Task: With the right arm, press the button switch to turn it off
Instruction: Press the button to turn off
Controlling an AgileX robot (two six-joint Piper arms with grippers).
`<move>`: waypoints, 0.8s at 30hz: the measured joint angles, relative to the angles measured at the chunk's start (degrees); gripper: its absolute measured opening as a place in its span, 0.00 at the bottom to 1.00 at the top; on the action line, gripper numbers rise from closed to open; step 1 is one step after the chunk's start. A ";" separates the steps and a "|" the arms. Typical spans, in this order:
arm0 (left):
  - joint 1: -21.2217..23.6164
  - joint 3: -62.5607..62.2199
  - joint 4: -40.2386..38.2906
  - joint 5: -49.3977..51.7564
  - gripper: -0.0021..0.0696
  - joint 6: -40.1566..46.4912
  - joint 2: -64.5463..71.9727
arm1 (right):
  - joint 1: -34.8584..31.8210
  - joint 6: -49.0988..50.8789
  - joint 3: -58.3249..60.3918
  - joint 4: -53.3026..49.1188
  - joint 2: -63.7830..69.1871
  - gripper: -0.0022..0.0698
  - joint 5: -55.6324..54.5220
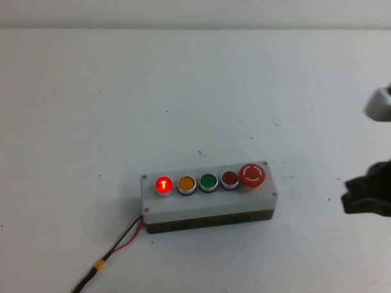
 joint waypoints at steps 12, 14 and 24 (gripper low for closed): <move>0.00 0.00 0.00 0.00 0.03 0.00 0.00 | 23.47 4.77 -38.63 -10.92 36.23 0.01 9.57; 0.00 0.00 0.00 0.00 0.03 0.00 0.00 | 24.64 4.50 -45.23 -10.92 41.23 0.01 11.10; 0.00 0.00 0.00 0.00 0.03 0.00 0.00 | 26.42 3.67 -57.68 -10.91 51.81 0.01 12.35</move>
